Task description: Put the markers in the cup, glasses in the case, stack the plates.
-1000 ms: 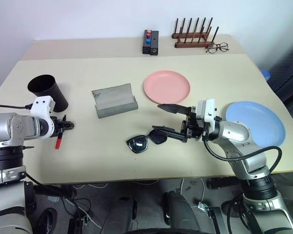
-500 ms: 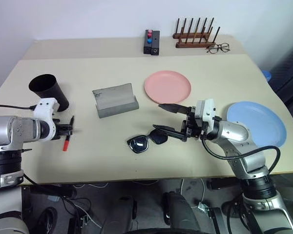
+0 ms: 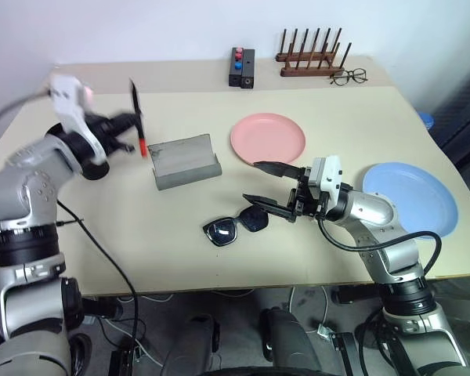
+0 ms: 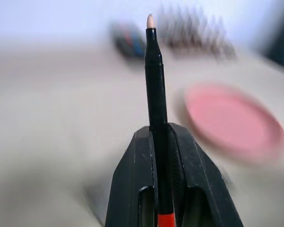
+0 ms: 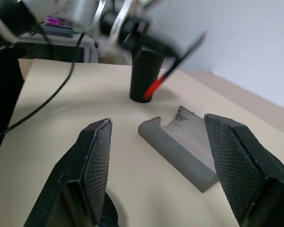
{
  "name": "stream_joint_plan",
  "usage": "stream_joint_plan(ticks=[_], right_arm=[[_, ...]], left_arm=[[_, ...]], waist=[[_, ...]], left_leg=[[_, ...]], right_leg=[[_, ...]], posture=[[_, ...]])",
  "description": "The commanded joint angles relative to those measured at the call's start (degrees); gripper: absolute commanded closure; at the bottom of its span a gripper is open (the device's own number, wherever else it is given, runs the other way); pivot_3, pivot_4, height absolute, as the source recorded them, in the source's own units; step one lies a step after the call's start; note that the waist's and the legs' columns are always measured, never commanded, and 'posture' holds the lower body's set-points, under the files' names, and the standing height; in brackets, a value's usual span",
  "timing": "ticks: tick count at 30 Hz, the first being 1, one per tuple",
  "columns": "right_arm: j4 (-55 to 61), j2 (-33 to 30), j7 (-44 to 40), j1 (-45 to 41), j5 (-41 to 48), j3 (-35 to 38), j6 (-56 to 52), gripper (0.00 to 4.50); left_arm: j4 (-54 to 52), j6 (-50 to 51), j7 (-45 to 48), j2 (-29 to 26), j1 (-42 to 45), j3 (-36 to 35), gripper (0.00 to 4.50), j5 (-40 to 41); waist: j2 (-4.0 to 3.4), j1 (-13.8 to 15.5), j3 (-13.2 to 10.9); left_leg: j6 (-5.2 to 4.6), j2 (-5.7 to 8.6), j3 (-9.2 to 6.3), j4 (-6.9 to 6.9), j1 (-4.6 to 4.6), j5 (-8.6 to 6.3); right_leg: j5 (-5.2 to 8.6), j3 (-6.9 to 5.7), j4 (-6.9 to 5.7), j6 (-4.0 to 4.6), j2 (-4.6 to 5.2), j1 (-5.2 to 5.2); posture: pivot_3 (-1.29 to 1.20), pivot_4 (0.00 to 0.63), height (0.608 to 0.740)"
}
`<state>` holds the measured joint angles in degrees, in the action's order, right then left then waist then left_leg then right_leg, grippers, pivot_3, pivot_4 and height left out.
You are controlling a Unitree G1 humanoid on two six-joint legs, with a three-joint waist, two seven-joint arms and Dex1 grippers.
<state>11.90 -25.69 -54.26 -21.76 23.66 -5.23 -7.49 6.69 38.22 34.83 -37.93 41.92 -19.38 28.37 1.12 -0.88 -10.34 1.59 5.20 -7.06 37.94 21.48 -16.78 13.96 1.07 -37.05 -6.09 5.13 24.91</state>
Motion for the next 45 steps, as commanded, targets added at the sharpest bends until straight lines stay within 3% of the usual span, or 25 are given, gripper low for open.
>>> stream_joint_plan(ticks=[1,11,16,33,36,42,43,45], right_arm=[[1.25,0.18,0.62,-0.64,0.36,0.94,0.55,1.33],[1.64,0.06,1.43,-0.43,0.52,1.08,0.07,1.33],[1.72,-0.15,1.43,-0.05,0.14,0.92,0.30,1.33],[1.47,-0.35,1.73,-0.95,0.09,1.38,0.00,1.33],[1.13,-0.34,1.57,-1.12,0.05,1.36,0.11,1.33],[0.45,-0.19,1.31,-1.42,0.04,1.40,0.45,1.33],[0.38,-0.23,1.28,-1.47,0.15,1.53,0.46,1.33],[0.06,-0.37,1.28,-1.52,0.39,2.03,0.56,1.33]], left_arm=[[5.38,-13.47,-0.91,-1.32,2.77,-3.09,4.47,-3.36],[22.56,-40.44,-5.27,-3.55,4.47,-8.61,4.47,-7.85],[30.60,-50.15,-9.79,-4.29,5.02,-6.92,4.47,-12.75],[29.61,-49.42,-8.22,0.01,-5.61,-8.47,4.47,-7.96],[27.05,-48.67,-7.95,0.20,-5.84,-8.10,3.36,-7.30],[22.52,-46.62,-7.68,0.17,-6.48,-8.02,0.26,-6.04],[21.34,-46.39,-7.85,0.19,-6.90,-7.96,0.03,-6.05],[18.63,-44.81,-8.25,0.58,-7.65,-8.02,0.03,-5.30]], waist=[[-0.01,0.07,0.00],[0.00,0.21,0.01],[0.03,0.28,0.02],[0.19,0.20,0.06],[0.20,0.12,0.06],[0.20,0.16,0.06],[0.20,0.15,0.06],[0.20,0.11,0.06]], left_leg=[[-0.01,0.00,0.04,-0.01,-0.01,0.00],[-0.03,0.01,0.06,0.03,0.01,-0.01],[-0.04,0.03,0.06,0.04,0.01,-0.01],[-0.10,0.01,0.08,0.07,0.01,-0.04],[-0.09,-0.01,0.07,0.06,0.01,-0.04],[-0.09,0.00,0.07,0.06,0.01,-0.04],[-0.09,-0.01,0.07,0.06,0.01,-0.04],[-0.09,0.00,0.07,0.06,0.01,-0.04]], right_leg=[[0.00,0.01,0.00,0.00,0.00,0.00],[-0.01,0.01,0.00,-0.01,-0.01,0.01],[-0.01,0.00,-0.02,-0.02,0.00,0.00],[-0.02,0.02,-0.04,-0.04,-0.01,0.00],[-0.02,0.01,-0.04,-0.03,-0.04,0.01],[-0.02,0.01,-0.04,-0.03,-0.03,0.01],[-0.02,0.01,-0.04,-0.03,-0.03,0.01],[-0.02,0.01,-0.04,-0.03,-0.02,0.01]], posture=[[0.00,0.150,0.740],[0.00,0.150,0.740],[0.00,0.150,0.740],[0.00,0.150,0.740],[0.00,0.150,0.740],[0.00,0.150,0.740],[0.00,0.150,0.740],[0.00,0.150,0.740]])
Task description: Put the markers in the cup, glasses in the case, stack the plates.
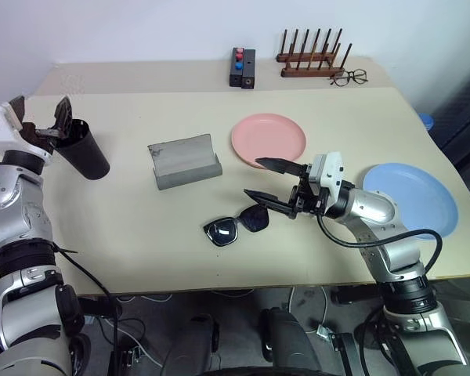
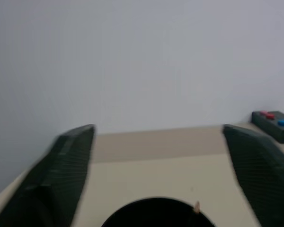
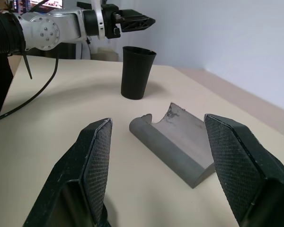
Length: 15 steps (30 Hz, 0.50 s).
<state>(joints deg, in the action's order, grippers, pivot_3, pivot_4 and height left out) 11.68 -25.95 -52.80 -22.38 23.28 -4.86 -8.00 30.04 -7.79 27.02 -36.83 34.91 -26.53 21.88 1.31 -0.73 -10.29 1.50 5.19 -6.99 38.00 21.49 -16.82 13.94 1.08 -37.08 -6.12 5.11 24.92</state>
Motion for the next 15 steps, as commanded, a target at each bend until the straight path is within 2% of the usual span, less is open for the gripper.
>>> stream_joint_plan(ticks=[1,6,9,14,15], right_arm=[[0.17,-0.03,0.00,-0.80,1.19,2.15,0.96,1.33],[-0.29,0.22,1.10,-2.27,4.61,4.72,-2.93,1.33],[-1.43,-0.18,0.76,-2.71,3.30,4.11,-2.72,1.33],[-2.08,0.76,1.34,-3.25,2.33,3.37,-2.09,1.33],[-2.19,0.09,0.95,-2.70,1.14,3.13,-0.95,1.33]], left_arm=[[-7.02,2.33,0.68,-0.37,-1.11,-0.37,0.03,2.08],[-15.42,13.29,8.46,0.26,-0.42,3.42,0.03,9.03],[-16.93,22.11,15.69,-0.77,1.52,7.19,0.03,12.75],[-13.94,37.47,30.38,-5.42,4.32,21.02,0.03,9.98],[-11.47,36.06,32.45,-4.88,5.58,24.56,0.03,6.87]], waist=[[0.00,-0.03,0.00],[0.00,0.15,0.00],[0.00,0.04,0.00],[-0.06,-0.39,-0.02],[-0.06,-0.34,-0.02]], left_leg=[[0.00,0.00,0.01,0.00,0.00,0.00],[-0.03,0.00,0.00,0.01,0.01,-0.02],[-0.24,0.01,-0.01,0.03,-0.01,-0.14],[-0.24,0.00,0.04,-0.01,-0.03,-0.13],[-0.24,0.00,0.03,-0.02,-0.03,-0.13]], right_leg=[[0.00,0.01,0.00,0.00,0.00,0.00],[0.00,0.00,0.01,0.00,0.01,-0.03],[0.00,0.00,0.00,0.00,0.01,-0.05],[0.00,0.03,-0.01,0.00,-0.04,-0.02],[0.00,0.03,-0.02,0.00,-0.05,-0.01]], posture=[[0.00,0.150,0.740],[0.00,0.150,0.740],[0.00,0.150,0.740],[0.00,0.150,0.740],[0.00,0.150,0.740]])
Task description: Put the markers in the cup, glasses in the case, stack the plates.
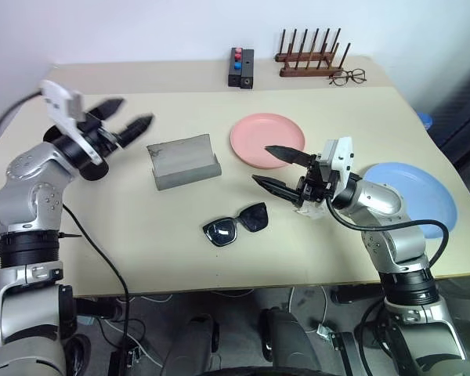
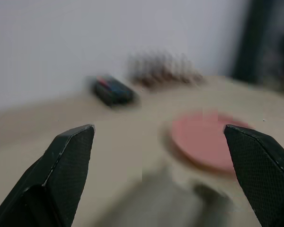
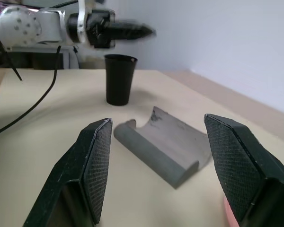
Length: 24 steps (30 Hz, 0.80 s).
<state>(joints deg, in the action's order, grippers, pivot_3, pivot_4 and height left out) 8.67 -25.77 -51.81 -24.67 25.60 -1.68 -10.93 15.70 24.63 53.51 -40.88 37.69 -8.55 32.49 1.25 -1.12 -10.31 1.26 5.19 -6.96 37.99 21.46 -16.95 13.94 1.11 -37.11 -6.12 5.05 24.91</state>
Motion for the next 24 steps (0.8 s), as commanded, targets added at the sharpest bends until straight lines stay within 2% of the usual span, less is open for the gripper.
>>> stream_joint_plan(ticks=[1,3,7,11,14,19,21,24], right_arm=[[0.68,-0.82,-0.34,0.14,-2.02,-0.02,2.63,1.33],[0.06,-2.09,-0.37,0.80,-2.67,1.09,2.74,1.33],[0.05,-3.62,0.19,1.49,-3.04,2.86,3.32,1.33],[1.24,-3.44,1.17,2.15,-3.24,2.76,3.25,1.33],[2.32,-3.12,1.94,3.05,-3.57,2.30,3.32,1.33],[2.39,-2.88,2.90,3.29,-4.32,2.15,3.67,1.33],[2.29,-2.73,3.05,3.23,-4.42,2.11,3.80,1.33],[2.01,-2.34,3.35,3.31,-5.04,1.55,4.30,1.33]], left_arm=[[5.04,3.03,7.78,-0.36,3.95,9.79,0.03,-6.40],[10.47,-4.60,9.82,1.40,6.07,14.58,0.03,-12.79],[25.89,-10.45,8.41,7.44,12.53,16.04,0.03,-17.88],[34.05,-14.21,10.72,10.82,16.06,16.25,0.03,-20.60],[38.57,-14.65,12.19,12.81,18.52,15.79,0.87,-21.61],[42.65,-14.23,14.50,13.53,20.58,16.24,3.47,-24.10],[43.45,-14.43,14.78,13.67,21.04,15.97,4.38,-24.78],[44.06,-13.00,16.30,13.84,21.86,15.30,4.38,-24.75]], waist=[[0.00,0.13,0.00],[0.00,0.31,0.00],[0.03,0.53,-0.02],[0.03,0.15,-0.02],[0.03,0.32,-0.02],[0.03,0.30,-0.01],[0.03,0.29,-0.01],[0.03,0.30,-0.01]], left_leg=[[0.00,0.00,-0.01,0.00,0.00,0.00],[0.00,0.01,0.00,0.01,0.01,0.00],[0.22,0.03,0.03,0.06,0.05,0.13],[0.18,0.01,0.09,0.03,0.05,0.11],[0.18,0.00,0.11,0.04,0.06,0.11],[0.06,0.01,0.13,0.05,0.05,0.04],[-0.06,0.01,0.13,0.05,0.05,-0.02],[-0.07,0.01,0.13,0.06,0.05,-0.03]], right_leg=[[0.00,-0.01,-0.01,0.00,-0.02,0.00],[0.00,-0.01,-0.01,0.00,-0.02,0.00],[0.00,-0.02,0.04,0.00,0.00,-0.02],[0.00,0.00,0.04,0.00,0.00,0.02],[0.00,0.00,0.02,-0.01,0.01,0.03],[0.00,0.01,0.00,-0.01,0.00,0.04],[0.00,0.02,0.00,-0.01,0.00,0.03],[0.00,0.02,0.00,-0.02,0.00,0.03]], posture=[[0.00,0.150,0.740],[0.00,0.150,0.740],[0.00,0.150,0.740],[0.00,0.150,0.740],[0.00,0.150,0.740],[0.00,0.150,0.740],[0.00,0.150,0.740],[0.00,0.150,0.740]])
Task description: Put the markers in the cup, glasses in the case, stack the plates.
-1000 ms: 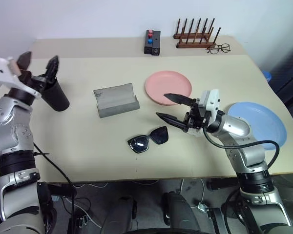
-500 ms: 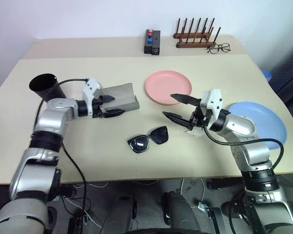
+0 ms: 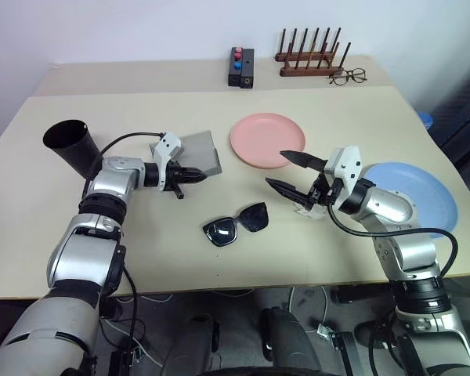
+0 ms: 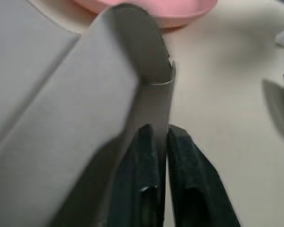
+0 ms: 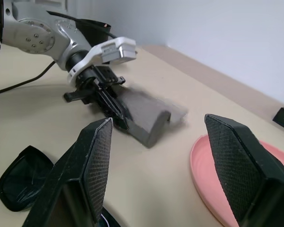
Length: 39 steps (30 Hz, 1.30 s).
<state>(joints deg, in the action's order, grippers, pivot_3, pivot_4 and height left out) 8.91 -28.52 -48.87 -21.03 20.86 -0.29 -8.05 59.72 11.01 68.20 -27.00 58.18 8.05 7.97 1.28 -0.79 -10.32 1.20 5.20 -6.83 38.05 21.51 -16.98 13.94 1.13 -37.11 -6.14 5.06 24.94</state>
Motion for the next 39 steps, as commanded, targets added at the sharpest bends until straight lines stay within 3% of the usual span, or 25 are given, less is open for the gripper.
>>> stream_joint_plan(ticks=[1,6,12,21,32,36,39], right_arm=[[1.74,0.61,0.49,-0.30,-0.32,-0.02,1.50,1.33],[1.43,1.23,0.61,-0.64,-0.49,-0.56,1.76,1.33],[0.37,1.10,0.08,-1.64,-0.50,-0.74,2.26,1.33],[1.70,0.84,0.51,-0.44,-0.16,-0.31,1.76,1.33],[1.71,0.85,0.60,-0.64,-0.19,-0.42,1.75,1.33],[1.20,0.88,0.55,-1.00,-0.22,-0.34,1.93,1.33],[1.06,0.83,0.43,-1.15,-0.21,-0.32,2.03,1.33]], left_arm=[[-0.23,-0.26,2.24,0.05,1.51,-1.72,4.38,0.04],[-1.88,2.45,8.61,0.85,3.91,-3.37,4.38,2.13],[-5.45,2.72,23.88,0.07,3.45,2.82,4.38,-0.49],[-5.20,4.44,24.30,-3.16,3.94,14.34,4.38,0.61],[0.70,2.28,21.06,1.47,5.72,8.37,4.38,-2.36],[2.56,0.89,19.54,2.48,6.63,5.31,2.87,-1.77],[2.74,-1.67,18.86,2.49,6.23,5.61,1.41,-3.94]], waist=[[0.00,-0.05,0.00],[0.00,0.03,0.00],[0.00,-0.07,0.00],[0.00,-0.10,-0.01],[0.01,0.01,-0.01],[0.01,0.02,-0.01],[0.01,-0.02,-0.01]], left_leg=[[0.00,0.00,0.00,0.00,0.00,0.00],[0.02,0.01,0.00,0.03,0.03,0.01],[0.02,0.01,0.02,0.06,0.03,0.01],[-0.05,-0.02,0.01,0.05,0.03,-0.03],[-0.07,0.00,0.03,0.09,0.03,-0.03],[-0.07,0.00,0.02,0.09,0.03,-0.03],[-0.06,0.00,0.03,0.09,0.03,-0.03]], right_leg=[[0.00,0.00,0.00,0.00,0.00,0.00],[0.00,-0.01,0.00,0.00,0.00,0.00],[-0.01,0.00,0.00,-0.02,-0.01,0.00],[-0.01,0.04,-0.02,-0.02,-0.04,0.03],[-0.01,0.03,-0.02,-0.02,-0.02,0.01],[-0.01,0.03,-0.04,-0.02,-0.02,0.01],[-0.01,0.03,-0.04,-0.02,-0.02,0.01]], posture=[[0.00,0.150,0.740],[0.00,0.150,0.740],[0.00,0.150,0.740],[0.00,0.150,0.740],[0.00,0.150,0.740],[0.00,0.150,0.740],[0.00,0.150,0.740]])
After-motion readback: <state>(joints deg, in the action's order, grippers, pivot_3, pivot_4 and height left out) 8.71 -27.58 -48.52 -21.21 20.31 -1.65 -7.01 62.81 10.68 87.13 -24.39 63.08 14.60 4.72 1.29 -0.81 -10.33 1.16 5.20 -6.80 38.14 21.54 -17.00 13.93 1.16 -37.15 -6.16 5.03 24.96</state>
